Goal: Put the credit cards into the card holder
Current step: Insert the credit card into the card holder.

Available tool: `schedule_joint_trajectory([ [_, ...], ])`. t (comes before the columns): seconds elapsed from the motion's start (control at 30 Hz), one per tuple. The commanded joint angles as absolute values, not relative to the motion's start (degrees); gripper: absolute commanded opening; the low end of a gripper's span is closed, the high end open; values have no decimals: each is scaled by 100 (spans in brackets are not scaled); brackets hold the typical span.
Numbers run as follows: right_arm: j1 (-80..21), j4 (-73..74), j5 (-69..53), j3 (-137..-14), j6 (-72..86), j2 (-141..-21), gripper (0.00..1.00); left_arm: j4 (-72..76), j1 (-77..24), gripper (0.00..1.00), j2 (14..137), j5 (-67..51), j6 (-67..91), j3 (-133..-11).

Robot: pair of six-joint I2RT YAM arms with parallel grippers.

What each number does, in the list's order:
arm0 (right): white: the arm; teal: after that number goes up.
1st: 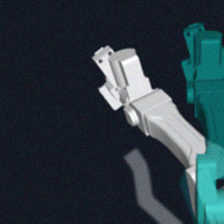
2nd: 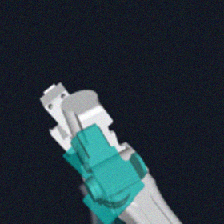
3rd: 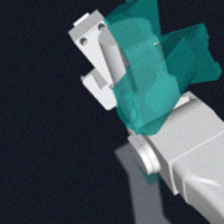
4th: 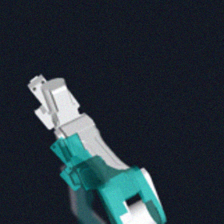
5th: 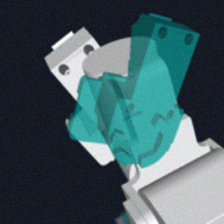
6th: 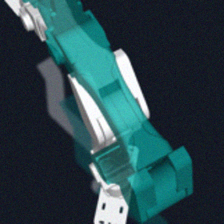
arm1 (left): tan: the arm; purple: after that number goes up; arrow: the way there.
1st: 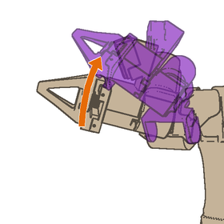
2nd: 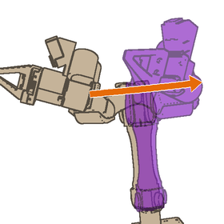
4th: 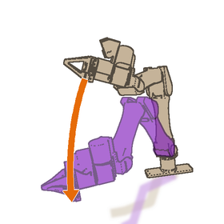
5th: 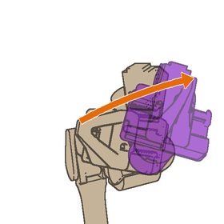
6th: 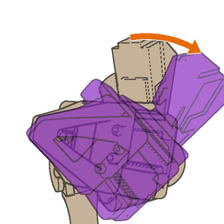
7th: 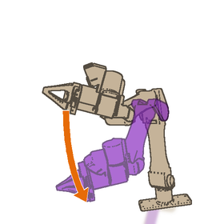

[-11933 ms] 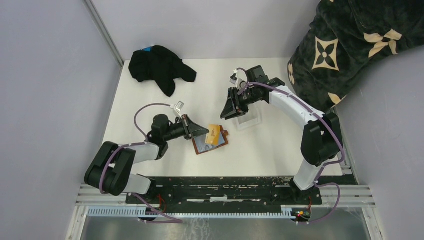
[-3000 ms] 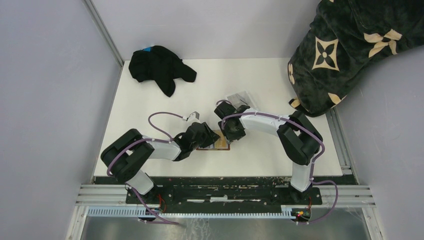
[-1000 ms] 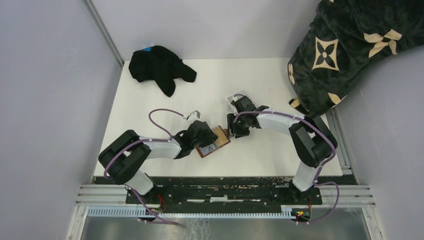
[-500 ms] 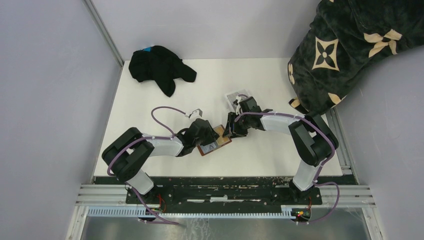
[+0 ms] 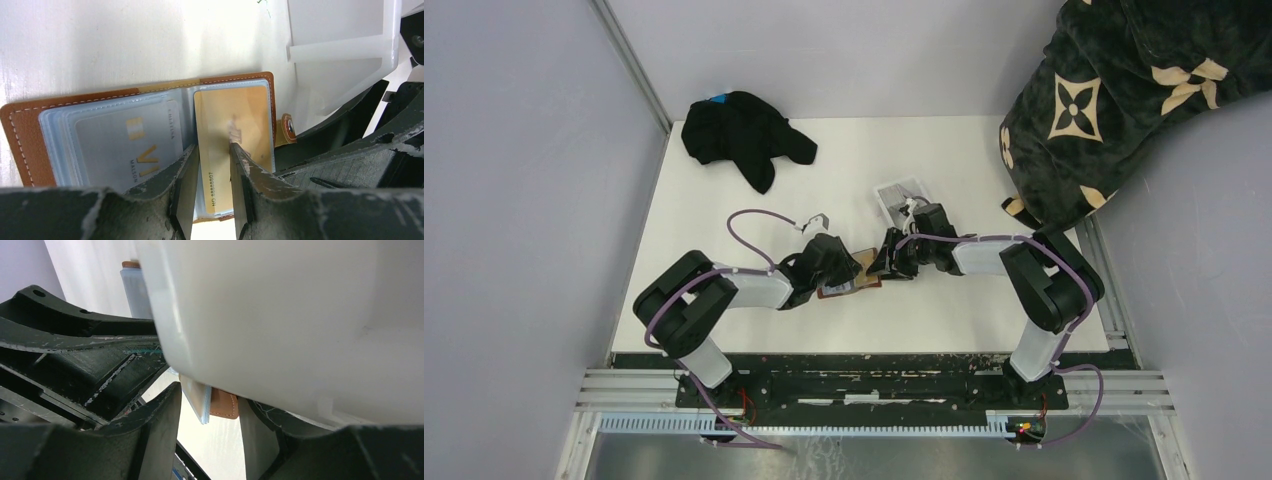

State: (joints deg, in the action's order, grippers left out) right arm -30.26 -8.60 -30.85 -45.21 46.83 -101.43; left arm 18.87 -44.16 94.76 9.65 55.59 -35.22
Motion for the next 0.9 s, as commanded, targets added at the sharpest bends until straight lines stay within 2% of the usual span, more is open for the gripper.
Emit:
schedule_joint_trajectory([
  [0.0,-3182,-1321,-3171,-4353,4952,-10274,51,442,-4447,38,10153,833,5005,-3238],
  [0.4,-3177,-1921,-3049,-4201,5342,-10181,44,347,-4413,36,10267,654,4825,-3224],
  [0.6,-3179,-1880,-2971,-4358,5389,-10295,30,378,-4381,38,10196,596,4773,-3224],
  [0.73,-3181,-1628,-2896,-4497,5284,-10311,12,330,-4345,42,10090,573,4744,-3302],
  [0.87,-3179,-1301,-2806,-4691,5120,-10257,6,169,-4296,44,9887,613,4711,-3444],
])
